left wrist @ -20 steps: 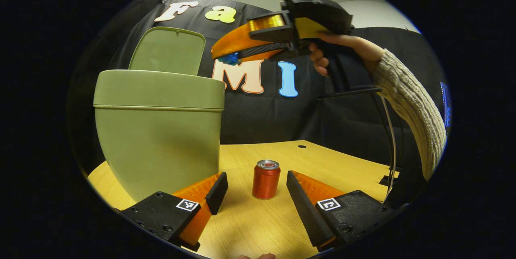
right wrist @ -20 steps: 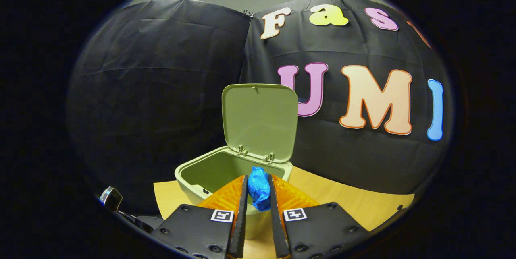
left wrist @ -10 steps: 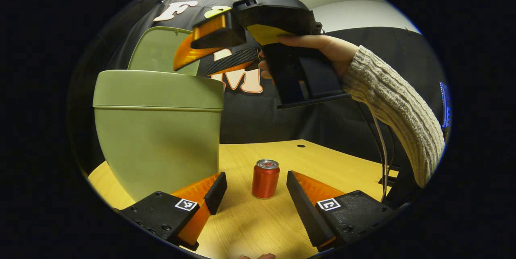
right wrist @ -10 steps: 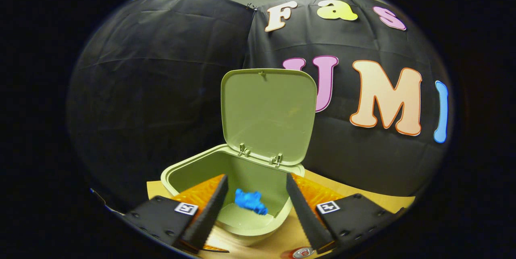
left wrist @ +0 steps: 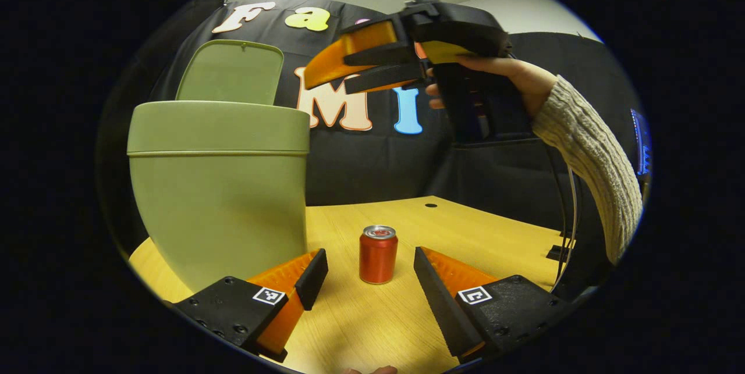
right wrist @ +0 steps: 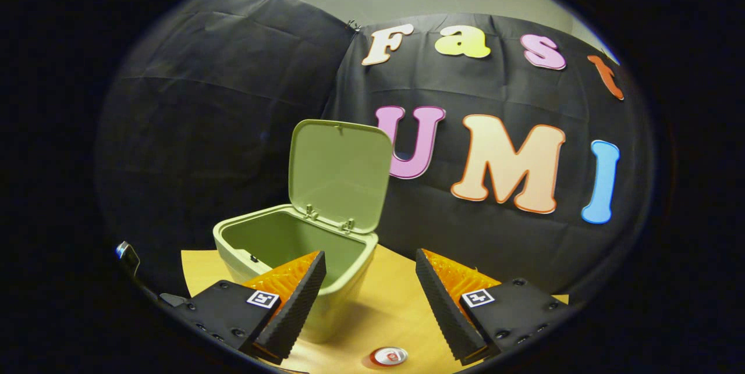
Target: Press the lid of the desktop garbage bin to open it, pick up the crumpled paper on the desktop and throw it into the bin, then pick up the pop can on the desktop and drop it into the bin, and finally close the garbage bin lid.
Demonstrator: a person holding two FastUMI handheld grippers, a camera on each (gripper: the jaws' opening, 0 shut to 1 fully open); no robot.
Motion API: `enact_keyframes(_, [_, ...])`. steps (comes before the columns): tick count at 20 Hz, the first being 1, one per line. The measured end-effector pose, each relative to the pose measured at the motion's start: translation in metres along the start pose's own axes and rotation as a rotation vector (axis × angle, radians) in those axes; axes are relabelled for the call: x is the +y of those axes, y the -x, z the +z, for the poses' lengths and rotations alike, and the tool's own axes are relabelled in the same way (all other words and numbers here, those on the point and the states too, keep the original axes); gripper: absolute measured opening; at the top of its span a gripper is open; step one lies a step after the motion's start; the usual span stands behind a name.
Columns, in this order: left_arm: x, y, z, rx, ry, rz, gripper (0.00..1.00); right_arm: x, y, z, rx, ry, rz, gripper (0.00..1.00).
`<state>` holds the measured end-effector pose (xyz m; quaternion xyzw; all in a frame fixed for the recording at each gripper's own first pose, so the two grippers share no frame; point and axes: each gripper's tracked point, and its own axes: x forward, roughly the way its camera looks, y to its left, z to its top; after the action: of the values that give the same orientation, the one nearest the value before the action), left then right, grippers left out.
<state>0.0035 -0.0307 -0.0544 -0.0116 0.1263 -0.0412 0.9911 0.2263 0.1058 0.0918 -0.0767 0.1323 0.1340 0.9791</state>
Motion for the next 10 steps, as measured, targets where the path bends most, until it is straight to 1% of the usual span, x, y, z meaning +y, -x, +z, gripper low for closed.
enact_keyframes(2, [-0.001,-0.002,-0.006,0.018,0.0,0.0,0.92,-0.022,0.027,-0.008,-0.017,-0.013,-0.043,0.98])
enact_keyframes(3, [-0.001,-0.005,-0.008,0.024,0.002,-0.005,0.92,-0.034,0.042,-0.012,-0.029,-0.016,-0.071,1.0])
enact_keyframes(4, [-0.003,-0.008,-0.011,0.033,0.003,-0.013,0.92,-0.048,0.058,-0.018,-0.037,-0.018,-0.105,1.0])
enact_keyframes(5, [-0.003,-0.01,-0.013,0.04,0.006,-0.019,0.92,-0.059,0.073,-0.027,-0.046,-0.02,-0.137,0.98])
enact_keyframes(6, [-0.003,-0.013,-0.016,0.049,0.013,-0.022,0.92,-0.068,0.089,-0.032,-0.059,-0.023,-0.164,1.0])
enact_keyframes(7, [-0.002,-0.017,-0.019,0.061,0.021,-0.024,0.92,-0.072,0.104,-0.039,-0.071,-0.026,-0.185,0.98])
enact_keyframes(10, [-0.003,-0.029,-0.028,0.1,0.034,-0.031,0.92,-0.077,0.145,-0.062,-0.117,-0.053,-0.219,0.98])
